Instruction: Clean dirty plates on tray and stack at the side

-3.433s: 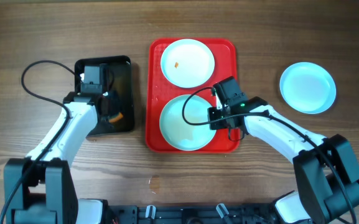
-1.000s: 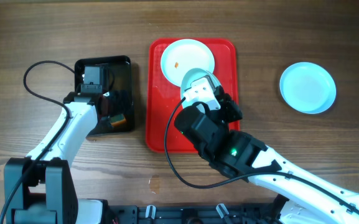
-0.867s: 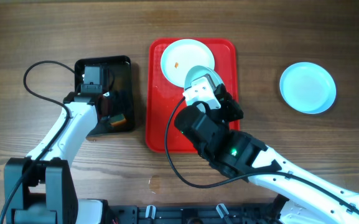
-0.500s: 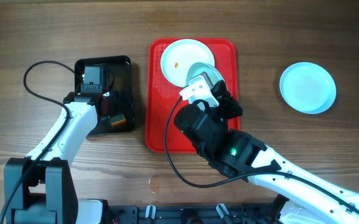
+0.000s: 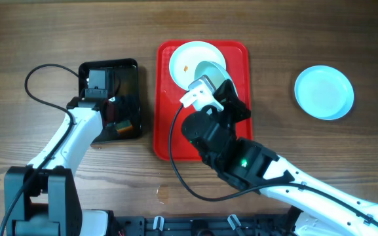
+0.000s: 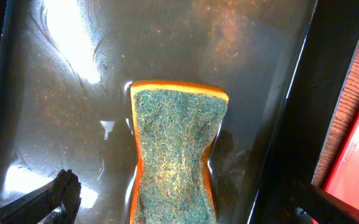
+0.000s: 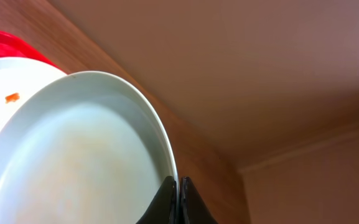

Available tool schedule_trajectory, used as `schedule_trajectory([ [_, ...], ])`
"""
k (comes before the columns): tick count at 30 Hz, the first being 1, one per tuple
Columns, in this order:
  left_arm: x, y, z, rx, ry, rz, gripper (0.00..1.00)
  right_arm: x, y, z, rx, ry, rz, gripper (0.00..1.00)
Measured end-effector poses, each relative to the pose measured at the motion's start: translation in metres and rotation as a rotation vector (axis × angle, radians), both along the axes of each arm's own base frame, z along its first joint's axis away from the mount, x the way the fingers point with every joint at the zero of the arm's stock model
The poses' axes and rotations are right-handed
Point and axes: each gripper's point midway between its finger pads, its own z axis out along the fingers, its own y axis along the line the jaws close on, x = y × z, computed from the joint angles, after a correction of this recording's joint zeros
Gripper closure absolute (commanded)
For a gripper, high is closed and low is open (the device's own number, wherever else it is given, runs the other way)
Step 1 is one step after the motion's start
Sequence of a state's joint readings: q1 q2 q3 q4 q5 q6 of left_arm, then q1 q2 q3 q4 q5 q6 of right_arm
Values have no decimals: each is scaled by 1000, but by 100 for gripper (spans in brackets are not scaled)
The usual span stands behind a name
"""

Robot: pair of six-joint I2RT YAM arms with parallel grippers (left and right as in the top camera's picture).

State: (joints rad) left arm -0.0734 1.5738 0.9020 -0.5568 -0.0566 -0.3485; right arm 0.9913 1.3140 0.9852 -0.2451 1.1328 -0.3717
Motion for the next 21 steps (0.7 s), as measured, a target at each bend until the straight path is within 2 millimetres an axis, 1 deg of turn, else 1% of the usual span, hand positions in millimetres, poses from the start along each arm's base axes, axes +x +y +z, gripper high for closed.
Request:
schedule_trajectory([
  [3,0,0,0,0,0,0,0,-3,5,-1,2,4,17,96],
  [6,0,0,0,0,0,0,0,-4,4,-7,26,21,15,96],
  [8,0,0,0,-1,0,0,0,-6,3,-14,44,47,16,96],
  [13,0,0,0,-3,0,-1,0,-16,0,-42,91,156,22,96],
  [17,0,-1,0,-3,0,-1,0,-20,-6,-55,124,208,-1,96],
  [21,0,-1,0,-3,0,-1,0,-20,-8,-63,196,239,-18,96],
])
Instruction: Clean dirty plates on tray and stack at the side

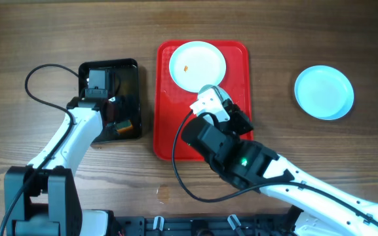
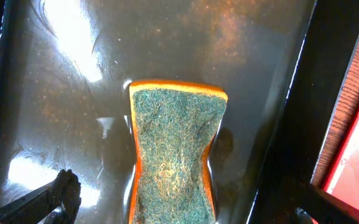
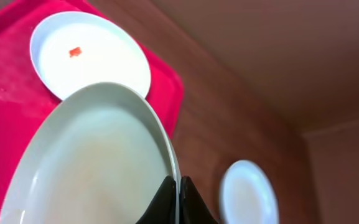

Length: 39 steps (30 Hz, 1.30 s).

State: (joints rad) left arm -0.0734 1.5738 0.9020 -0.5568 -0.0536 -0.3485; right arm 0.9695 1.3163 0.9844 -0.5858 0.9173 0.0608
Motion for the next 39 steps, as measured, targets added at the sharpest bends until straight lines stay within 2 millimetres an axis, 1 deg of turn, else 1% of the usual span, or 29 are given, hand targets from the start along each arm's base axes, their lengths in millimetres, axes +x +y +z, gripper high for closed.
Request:
schedule_trajectory([
  [4,0,0,0,0,0,0,0,0,-4,-11,73,52,-32,96],
  [6,0,0,0,0,0,0,0,1,-3,-16,145,80,-50,96],
  [8,0,0,0,0,0,0,0,4,-7,-22,198,116,-73,96],
  [12,0,0,0,0,0,0,0,8,-24,-37,322,194,-178,96],
  [15,0,0,0,0,0,0,0,12,-32,-43,405,228,-234,96],
  [19,0,0,0,0,0,0,0,17,-41,-47,471,254,-284,96],
  [24,0,0,0,0,0,0,0,29,-66,-49,525,259,-370,96],
  [25,0,0,0,0,0,0,0,30,-70,-50,535,265,-381,95],
  [26,0,0,0,0,0,0,0,31,-72,-52,550,280,-385,89],
  [27,0,0,0,0,0,0,0,32,-75,-54,573,301,-388,81],
  [29,0,0,0,0,0,0,0,31,-77,-59,611,350,-388,71],
  [32,0,0,0,0,0,0,0,29,-78,-71,665,428,-385,62],
  [35,0,0,0,0,0,0,0,22,-72,-98,670,537,-380,57],
  [36,0,0,0,0,0,0,0,19,-69,-111,659,587,-373,57],
  [39,0,0,0,0,0,0,0,12,-62,-142,621,696,-360,57],
])
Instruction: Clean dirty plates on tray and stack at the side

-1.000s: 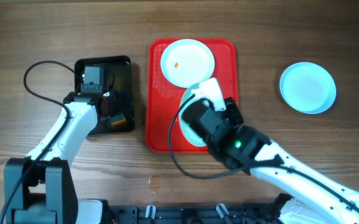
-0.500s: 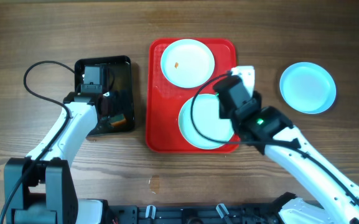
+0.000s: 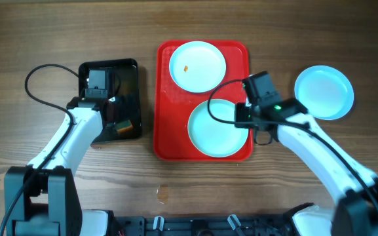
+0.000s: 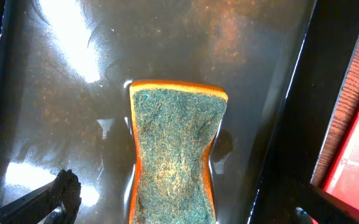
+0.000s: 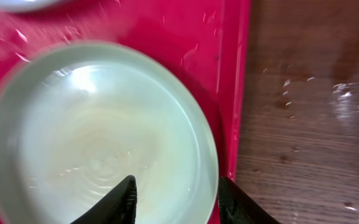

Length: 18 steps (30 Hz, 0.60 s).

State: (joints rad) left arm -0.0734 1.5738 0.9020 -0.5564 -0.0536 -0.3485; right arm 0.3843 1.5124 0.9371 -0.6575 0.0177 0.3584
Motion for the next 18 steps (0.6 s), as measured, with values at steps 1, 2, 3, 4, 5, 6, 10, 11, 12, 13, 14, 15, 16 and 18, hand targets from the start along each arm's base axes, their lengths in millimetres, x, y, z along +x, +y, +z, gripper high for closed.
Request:
schedule_trajectory([
  [1,0,0,0,0,1,0,0,-1,1,-12,-9,34,19,57],
  [2,0,0,0,0,0,0,0,-1,2,-19,-13,49,27,57],
  [3,0,0,0,0,0,0,0,-1,3,-24,-15,59,35,57],
  [4,0,0,0,0,0,0,0,-1,3,-30,-19,72,42,57],
  [5,0,0,0,0,0,0,0,0,4,-35,-24,81,48,57],
  [6,0,0,0,0,0,0,0,0,3,-40,-29,89,50,57],
  [10,0,0,0,0,0,0,0,-1,2,-48,-45,107,51,57],
  [11,0,0,0,0,0,0,0,-1,2,-49,-46,108,51,57],
  [12,0,0,0,0,0,0,0,-1,1,-49,-48,107,50,60],
  [13,0,0,0,0,0,0,0,0,1,-49,-48,106,50,64],
  [14,0,0,0,0,0,0,0,0,1,-49,-49,103,55,66],
  [15,0,0,0,0,0,0,0,1,2,-49,-51,100,70,68],
  [16,0,0,0,0,0,0,0,1,2,-49,-51,98,83,68],
  [18,0,0,0,0,0,0,0,-1,4,-48,-49,103,125,64],
])
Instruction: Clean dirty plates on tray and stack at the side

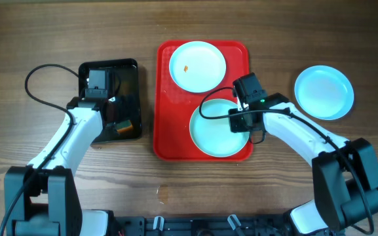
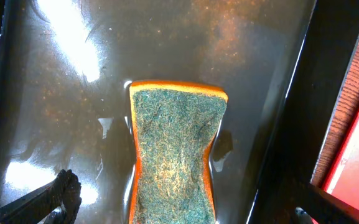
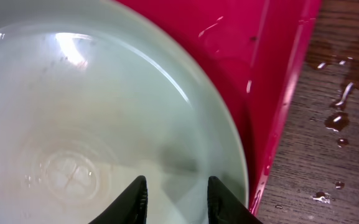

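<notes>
A pale green plate (image 1: 218, 128) lies flat on the red tray (image 1: 169, 131), at its near end. My right gripper (image 3: 176, 190) stands open just over the plate's right side (image 3: 104, 124), nothing between its fingers. A white plate (image 1: 197, 65) with an orange crumb sits at the tray's far end. A light blue plate (image 1: 324, 92) rests on the table to the right. My left gripper (image 2: 182, 214) is open over the black water basin (image 1: 126, 75), its fingers well apart on either side of the green-topped orange sponge (image 2: 176, 155) lying in the water.
Water drops (image 3: 335, 118) dot the wood right of the tray. The left arm's cable (image 1: 41, 72) loops on the table at the far left.
My right gripper has come down closer over the green plate's right side and sits slightly further left. The plate, the sponge and the left gripper have not moved.
At first my right gripper was shut on the green plate's rim, holding it tilted over the tray's far end, then nearer the tray's middle. Later the plate lay flat on the tray and the gripper was open above it, as now. The left arm stayed over the sponge.
</notes>
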Available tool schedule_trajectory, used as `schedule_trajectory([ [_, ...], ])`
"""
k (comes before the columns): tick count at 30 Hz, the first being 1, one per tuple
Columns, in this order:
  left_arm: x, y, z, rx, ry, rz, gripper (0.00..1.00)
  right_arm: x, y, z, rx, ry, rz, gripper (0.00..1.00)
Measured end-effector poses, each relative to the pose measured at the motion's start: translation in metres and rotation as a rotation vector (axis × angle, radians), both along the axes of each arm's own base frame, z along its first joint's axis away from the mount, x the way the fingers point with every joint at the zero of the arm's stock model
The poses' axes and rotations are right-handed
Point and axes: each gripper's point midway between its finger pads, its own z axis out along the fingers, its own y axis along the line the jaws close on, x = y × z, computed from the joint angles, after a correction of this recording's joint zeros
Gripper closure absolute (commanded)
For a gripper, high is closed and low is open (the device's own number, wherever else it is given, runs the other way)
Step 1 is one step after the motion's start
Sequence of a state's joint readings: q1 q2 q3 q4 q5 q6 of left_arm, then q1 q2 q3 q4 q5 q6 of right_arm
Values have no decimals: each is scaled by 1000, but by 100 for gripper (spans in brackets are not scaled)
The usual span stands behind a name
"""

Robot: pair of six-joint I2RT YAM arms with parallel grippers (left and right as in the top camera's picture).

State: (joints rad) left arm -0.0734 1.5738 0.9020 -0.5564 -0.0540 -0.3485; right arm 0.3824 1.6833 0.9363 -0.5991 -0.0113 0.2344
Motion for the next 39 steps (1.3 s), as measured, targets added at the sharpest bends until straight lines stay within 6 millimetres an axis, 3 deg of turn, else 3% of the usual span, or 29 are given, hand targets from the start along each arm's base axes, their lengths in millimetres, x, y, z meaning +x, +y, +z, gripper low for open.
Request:
schedule_trajectory([
  [2,0,0,0,0,0,0,0,-1,2,3,6,0,29,60],
  [7,0,0,0,0,0,0,0,7,6,26,28,-70,55,58],
  [10,0,0,0,0,0,0,0,13,7,30,33,-97,58,57],
  [13,0,0,0,0,0,0,0,18,7,28,25,-113,59,57],
  [17,0,0,0,0,0,0,0,22,-2,9,-44,-94,55,58],
  [24,0,0,0,0,0,0,0,25,-4,9,-59,-107,61,59],
  [27,0,0,0,0,0,0,0,25,-4,9,-61,-108,72,64],
  [39,0,0,0,0,0,0,0,34,-4,12,-42,-135,140,62],
])
